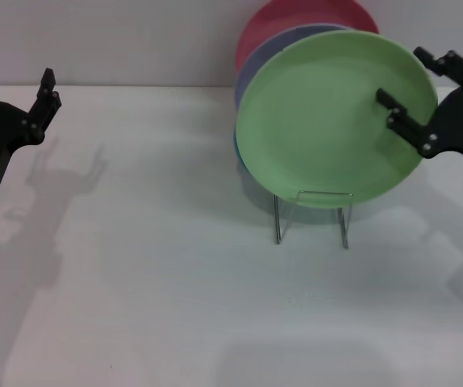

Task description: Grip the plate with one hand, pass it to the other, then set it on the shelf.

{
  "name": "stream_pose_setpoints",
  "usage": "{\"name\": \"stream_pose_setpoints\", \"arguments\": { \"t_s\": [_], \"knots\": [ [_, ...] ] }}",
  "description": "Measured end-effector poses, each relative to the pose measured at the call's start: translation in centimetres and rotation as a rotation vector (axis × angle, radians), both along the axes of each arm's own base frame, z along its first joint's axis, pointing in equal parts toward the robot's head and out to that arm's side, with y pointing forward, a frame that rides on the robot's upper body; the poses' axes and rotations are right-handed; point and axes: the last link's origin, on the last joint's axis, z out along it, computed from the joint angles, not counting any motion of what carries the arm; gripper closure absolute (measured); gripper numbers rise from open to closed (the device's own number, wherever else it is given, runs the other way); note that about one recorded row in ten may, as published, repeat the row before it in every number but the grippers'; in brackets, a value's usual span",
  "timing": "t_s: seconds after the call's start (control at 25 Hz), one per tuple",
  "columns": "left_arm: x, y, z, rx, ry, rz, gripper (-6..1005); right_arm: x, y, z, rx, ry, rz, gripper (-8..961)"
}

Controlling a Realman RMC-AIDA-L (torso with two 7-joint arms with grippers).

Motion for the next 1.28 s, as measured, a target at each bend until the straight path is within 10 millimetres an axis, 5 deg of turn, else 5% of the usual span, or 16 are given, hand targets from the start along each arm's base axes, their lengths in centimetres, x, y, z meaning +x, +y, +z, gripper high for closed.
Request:
{"name": "stream_pose_setpoints", "arguments": {
  "t_s": [1.0,1.28],
  "knots": [
    [0.2,-0.2,-0.1,-0.005,-0.010,-0.012,185,0.3,-2.6,-0.8,-0.055,-0.003,0.056,343],
    [0.3,-0.2,-0.2,-0.006,-0.009,-0.018,185,0.4,-3.3,0.3,0.000,0.064,0.061,346]
  ]
}}
